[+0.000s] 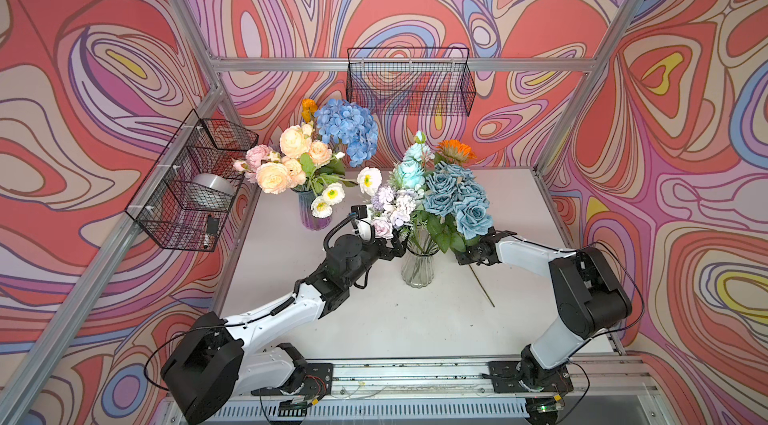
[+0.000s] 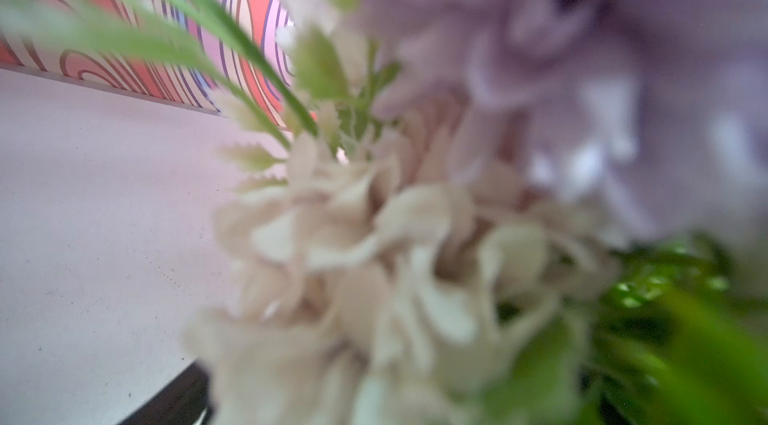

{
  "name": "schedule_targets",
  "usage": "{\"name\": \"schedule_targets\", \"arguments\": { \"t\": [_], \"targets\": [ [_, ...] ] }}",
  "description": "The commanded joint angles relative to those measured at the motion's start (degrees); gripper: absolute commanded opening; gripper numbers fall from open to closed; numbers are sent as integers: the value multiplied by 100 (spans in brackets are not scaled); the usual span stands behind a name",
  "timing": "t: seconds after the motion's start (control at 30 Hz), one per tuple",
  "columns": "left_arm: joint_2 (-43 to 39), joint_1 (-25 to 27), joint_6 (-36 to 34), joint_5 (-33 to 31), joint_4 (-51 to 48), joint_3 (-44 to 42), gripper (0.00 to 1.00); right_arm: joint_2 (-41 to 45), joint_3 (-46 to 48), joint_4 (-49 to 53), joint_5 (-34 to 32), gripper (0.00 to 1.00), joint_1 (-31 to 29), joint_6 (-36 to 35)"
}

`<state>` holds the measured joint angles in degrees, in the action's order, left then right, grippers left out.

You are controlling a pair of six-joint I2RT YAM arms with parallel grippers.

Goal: Arrange the flowers into the vase
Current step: 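Lower the right gripper onto the red gerbera stem and close on it, then lift the red gerbera upright with the right gripper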

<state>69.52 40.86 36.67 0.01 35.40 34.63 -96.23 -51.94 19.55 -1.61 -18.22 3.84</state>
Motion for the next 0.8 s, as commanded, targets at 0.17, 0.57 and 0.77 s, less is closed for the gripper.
{"name": "schedule_targets", "arguments": {
  "t": [0.17, 0.57, 0.77],
  "targets": [
    [-31, -32, -17, -1, 108, 115, 98, 55, -88, 194, -127, 12, 70, 85],
    [-62, -26, 14, -26, 134, 59, 99, 1221, 270, -369, -272, 0, 424, 751],
    [-90, -26, 10, -45, 134, 46, 98, 2335, 365, -600, -766, 0, 429, 918]
  ]
}}
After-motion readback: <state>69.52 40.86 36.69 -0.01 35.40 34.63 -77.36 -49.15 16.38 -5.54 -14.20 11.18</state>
